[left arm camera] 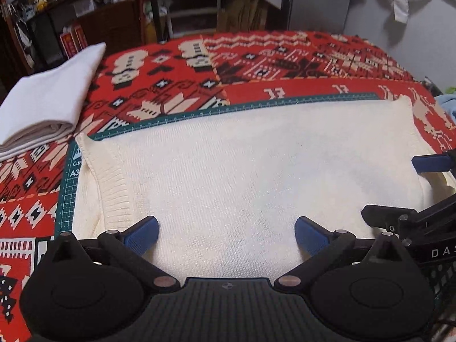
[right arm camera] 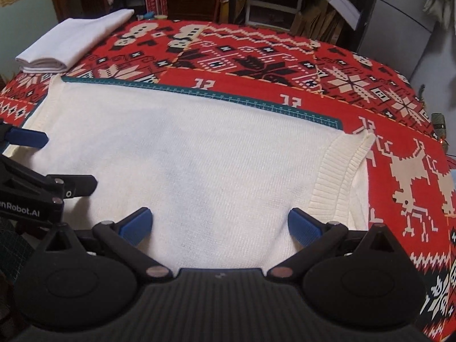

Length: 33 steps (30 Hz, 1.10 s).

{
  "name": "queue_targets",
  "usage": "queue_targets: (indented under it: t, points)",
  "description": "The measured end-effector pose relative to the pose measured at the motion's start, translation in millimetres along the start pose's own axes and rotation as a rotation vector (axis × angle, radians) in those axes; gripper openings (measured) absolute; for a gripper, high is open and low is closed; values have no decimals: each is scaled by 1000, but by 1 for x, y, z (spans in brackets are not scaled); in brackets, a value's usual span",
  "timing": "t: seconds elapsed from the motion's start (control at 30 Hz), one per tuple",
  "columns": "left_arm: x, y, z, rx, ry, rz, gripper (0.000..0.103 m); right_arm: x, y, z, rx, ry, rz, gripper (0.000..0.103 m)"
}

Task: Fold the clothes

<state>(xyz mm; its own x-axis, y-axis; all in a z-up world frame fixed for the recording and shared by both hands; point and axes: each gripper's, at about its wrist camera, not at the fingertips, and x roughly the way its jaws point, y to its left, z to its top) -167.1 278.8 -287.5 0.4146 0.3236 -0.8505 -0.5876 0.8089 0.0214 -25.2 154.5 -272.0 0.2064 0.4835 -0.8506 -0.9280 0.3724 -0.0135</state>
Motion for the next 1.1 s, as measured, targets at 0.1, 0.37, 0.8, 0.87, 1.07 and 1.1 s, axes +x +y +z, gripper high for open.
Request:
queue_targets:
  t: [0.1,0.37,0.8,0.87,1.07,1.1]
  points:
    - [2,-1,6,-6,35,6,103,2,0,4,-2,19,-1,103]
    - [2,-1,10,-21,60,12,103,3,2,4,-3,20,-8,103]
    - [-2,1,17,-51,85,11,93,-7,3,0,53,-4,-12,102]
    - [-12,4,17,-66,47,-24,83,-16,3,-1,81,-32,-9,100]
    - [-50,15,22,-124,-106,-177,72,-49,-1,7,143,-156,4,83]
    - [-51,16,25,-131,-117,-199,66,-52,-1,9,152,-172,9,76]
